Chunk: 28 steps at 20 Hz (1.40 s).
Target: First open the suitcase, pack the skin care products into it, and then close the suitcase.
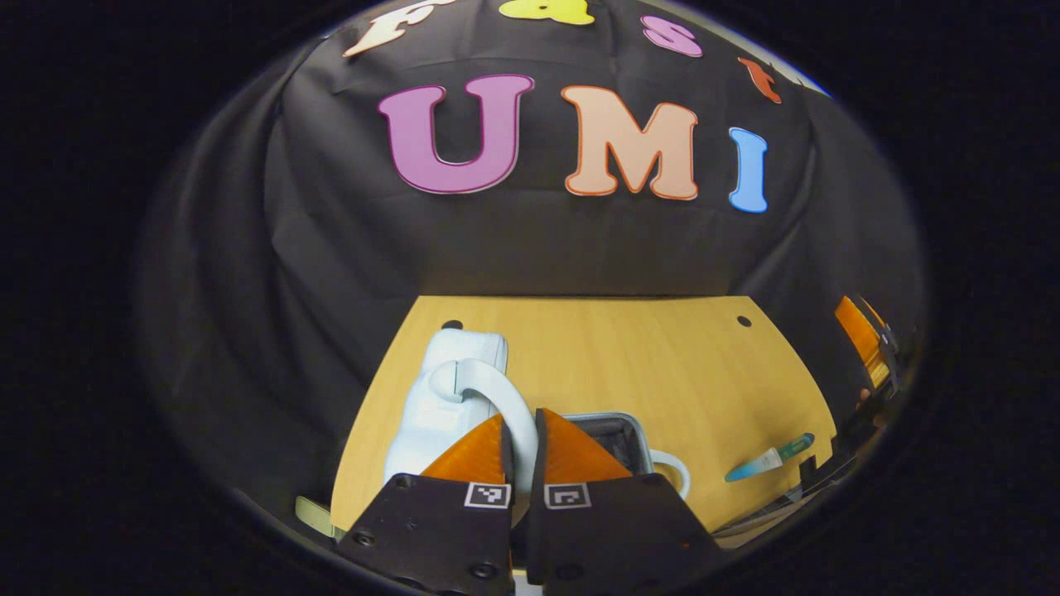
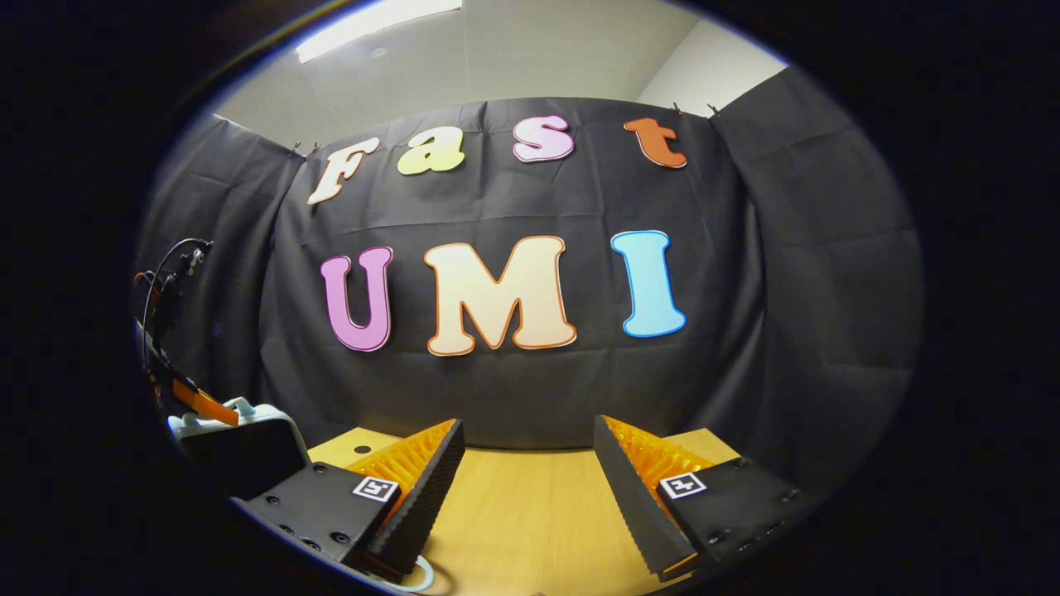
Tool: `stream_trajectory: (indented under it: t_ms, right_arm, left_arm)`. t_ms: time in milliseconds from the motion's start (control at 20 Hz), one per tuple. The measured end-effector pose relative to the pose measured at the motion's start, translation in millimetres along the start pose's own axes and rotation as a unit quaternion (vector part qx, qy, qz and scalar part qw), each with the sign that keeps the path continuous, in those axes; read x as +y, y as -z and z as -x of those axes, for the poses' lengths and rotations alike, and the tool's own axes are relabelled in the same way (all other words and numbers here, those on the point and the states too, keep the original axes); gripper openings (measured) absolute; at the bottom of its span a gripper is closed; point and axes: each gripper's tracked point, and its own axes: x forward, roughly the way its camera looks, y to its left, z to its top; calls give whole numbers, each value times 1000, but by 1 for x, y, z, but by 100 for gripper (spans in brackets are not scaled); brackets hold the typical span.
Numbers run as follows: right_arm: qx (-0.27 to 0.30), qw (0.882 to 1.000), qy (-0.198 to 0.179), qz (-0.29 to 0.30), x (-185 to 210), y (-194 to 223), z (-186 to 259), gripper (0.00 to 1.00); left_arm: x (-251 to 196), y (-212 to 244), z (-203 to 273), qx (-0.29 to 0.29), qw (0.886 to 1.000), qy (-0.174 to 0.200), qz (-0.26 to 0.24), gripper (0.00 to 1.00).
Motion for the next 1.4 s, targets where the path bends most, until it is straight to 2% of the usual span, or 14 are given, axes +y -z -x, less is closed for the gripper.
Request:
stream_trajectory:
  t_ms: [150, 300, 500, 800, 950, 1100, 1250, 1400]
  right_arm:
    - [3, 1000, 5, -3, 19, 1, 2, 98]
    - [8, 1000, -19, -19, 45, 0, 5, 98]
    - [7, 999, -31, -22, 61, -6, 12, 98]
    - [-4, 999, -46, 13, 75, -15, 19, 98]
    - [-8, 997, -71, 14, 88, -19, 25, 96]
    - [-9, 997, -68, 38, 89, -16, 26, 98]
    - [-21, 995, -78, 59, 95, -16, 30, 98]
    - [-21, 994, -78, 70, 91, -11, 32, 99]
  left_arm:
    - [41, 0, 4, -8, 1000, -22, 0, 0]
    - [88, 6, 7, -18, 999, -45, -15, 0]
    - [144, 19, 4, -28, 998, -54, 32, 0]
    - [221, 54, -12, -26, 991, -119, 49, 0]
    - [234, 73, -20, -25, 990, -115, 78, 0]
    - [248, 106, -38, 6, 988, -121, 98, 0]
    - [255, 131, -53, 31, 987, -127, 94, 0]
    - [262, 153, -63, 52, 980, -146, 122, 0]
